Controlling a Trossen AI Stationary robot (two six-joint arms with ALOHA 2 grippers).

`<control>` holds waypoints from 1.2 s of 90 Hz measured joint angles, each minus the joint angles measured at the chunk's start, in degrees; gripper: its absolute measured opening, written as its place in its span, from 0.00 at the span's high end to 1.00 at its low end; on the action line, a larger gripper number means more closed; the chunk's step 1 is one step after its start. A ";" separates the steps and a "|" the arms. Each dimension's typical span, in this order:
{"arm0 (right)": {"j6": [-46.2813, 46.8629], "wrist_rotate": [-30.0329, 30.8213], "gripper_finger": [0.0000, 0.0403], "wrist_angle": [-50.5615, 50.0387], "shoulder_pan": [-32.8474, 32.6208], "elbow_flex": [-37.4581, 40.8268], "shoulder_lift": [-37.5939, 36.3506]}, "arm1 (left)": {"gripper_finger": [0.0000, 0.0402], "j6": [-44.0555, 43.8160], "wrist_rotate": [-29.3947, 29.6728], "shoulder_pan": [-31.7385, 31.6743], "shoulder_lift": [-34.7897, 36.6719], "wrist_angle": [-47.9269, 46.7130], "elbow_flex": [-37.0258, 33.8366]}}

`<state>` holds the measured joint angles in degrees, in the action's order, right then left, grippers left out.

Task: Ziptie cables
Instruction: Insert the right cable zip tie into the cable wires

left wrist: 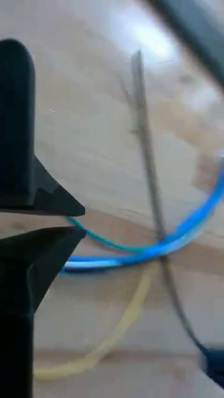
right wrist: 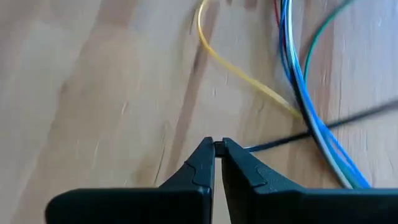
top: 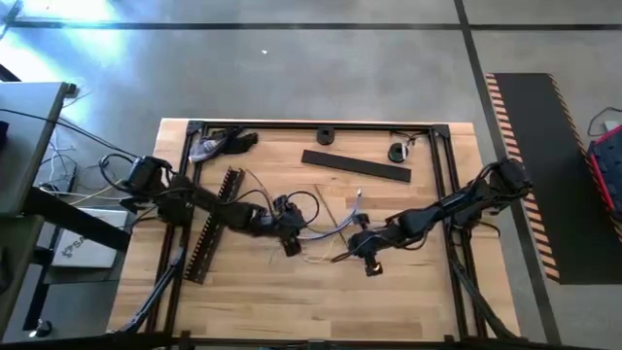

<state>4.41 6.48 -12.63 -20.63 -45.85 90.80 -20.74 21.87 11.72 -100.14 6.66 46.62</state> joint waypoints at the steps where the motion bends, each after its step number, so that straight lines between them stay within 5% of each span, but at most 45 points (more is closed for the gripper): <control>1: 0.05 0.00 1.00 -0.11 -0.07 -0.01 0.00 | 0.97 0.04 -0.18 -0.11 -0.26 0.48 -0.01; 29: -1.88 -0.68 1.00 1.34 0.59 3.19 -1.47 | 0.99 14.11 -2.61 2.08 -6.73 27.03 0.97; 39: -2.86 -0.67 1.00 0.88 2.47 3.28 -3.90 | 0.94 21.05 -1.51 3.04 -10.12 27.81 3.65; 54: -3.15 -0.65 1.00 -0.60 5.40 3.26 -7.29 | 0.81 16.42 -2.01 2.06 -15.80 27.98 10.76; 65: -2.43 -0.59 1.00 -2.33 6.43 3.26 -7.97 | 0.73 14.50 -2.52 1.60 -19.45 22.62 17.49; 84: -1.54 -0.67 1.00 -3.15 6.35 3.28 -8.06 | 0.60 10.58 6.05 1.97 -20.15 -4.30 27.11; 108: -1.43 -0.70 1.00 -2.94 6.35 3.28 -8.04 | 0.55 1.35 4.22 -0.31 -21.87 -9.49 27.08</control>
<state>2.98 5.79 -15.56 -14.28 -42.57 82.76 -19.39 26.09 11.41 -122.01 -2.84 73.70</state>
